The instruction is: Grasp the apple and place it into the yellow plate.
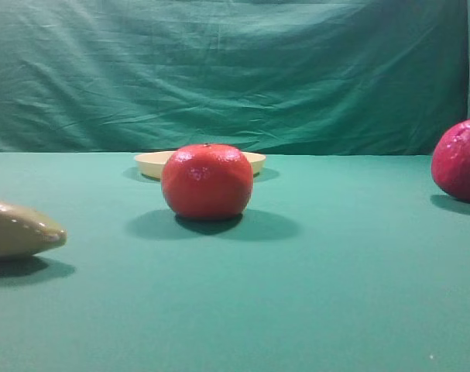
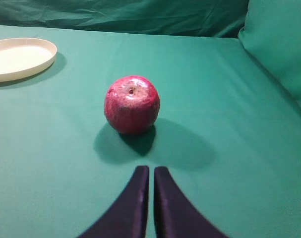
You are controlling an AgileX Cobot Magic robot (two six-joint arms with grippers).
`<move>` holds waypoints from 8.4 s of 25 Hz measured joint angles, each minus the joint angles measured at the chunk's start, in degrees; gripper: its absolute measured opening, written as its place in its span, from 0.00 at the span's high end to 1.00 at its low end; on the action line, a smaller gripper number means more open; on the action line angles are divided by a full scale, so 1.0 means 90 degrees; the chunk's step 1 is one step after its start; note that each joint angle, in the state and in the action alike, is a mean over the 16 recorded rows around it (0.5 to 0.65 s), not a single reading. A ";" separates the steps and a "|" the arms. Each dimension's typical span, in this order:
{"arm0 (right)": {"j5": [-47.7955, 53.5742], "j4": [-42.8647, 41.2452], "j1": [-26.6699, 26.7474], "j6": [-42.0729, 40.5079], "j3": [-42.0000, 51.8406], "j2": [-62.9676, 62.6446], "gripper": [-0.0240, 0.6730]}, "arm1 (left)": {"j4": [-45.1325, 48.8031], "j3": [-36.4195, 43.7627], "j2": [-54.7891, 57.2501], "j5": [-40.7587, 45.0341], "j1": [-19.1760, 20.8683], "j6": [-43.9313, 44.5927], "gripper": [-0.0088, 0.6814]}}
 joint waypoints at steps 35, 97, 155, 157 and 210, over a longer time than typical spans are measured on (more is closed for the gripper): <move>-0.1413 0.0038 0.0000 0.0269 -0.0006 0.0000 0.95 | 0.0000 0.0000 0.0000 0.0000 0.0000 0.0000 0.76; 0.1596 0.0189 0.0607 -0.0822 -0.6351 0.9621 0.07 | 0.0000 0.0000 0.0000 0.0000 0.0000 0.0000 0.76; -0.1167 0.1556 0.2876 -0.2117 -1.0964 1.3847 0.12 | 0.0000 0.0000 0.0000 0.0000 0.0000 0.0000 0.76; -0.1074 0.1551 0.2879 -0.2187 -1.1004 1.3731 0.13 | 0.0000 0.0000 0.0000 0.0000 0.0000 0.0000 0.76; 0.2208 0.1024 0.2868 -0.0902 -0.5975 0.4098 0.97 | 0.0000 0.0000 0.0000 0.0000 0.0000 0.0000 0.76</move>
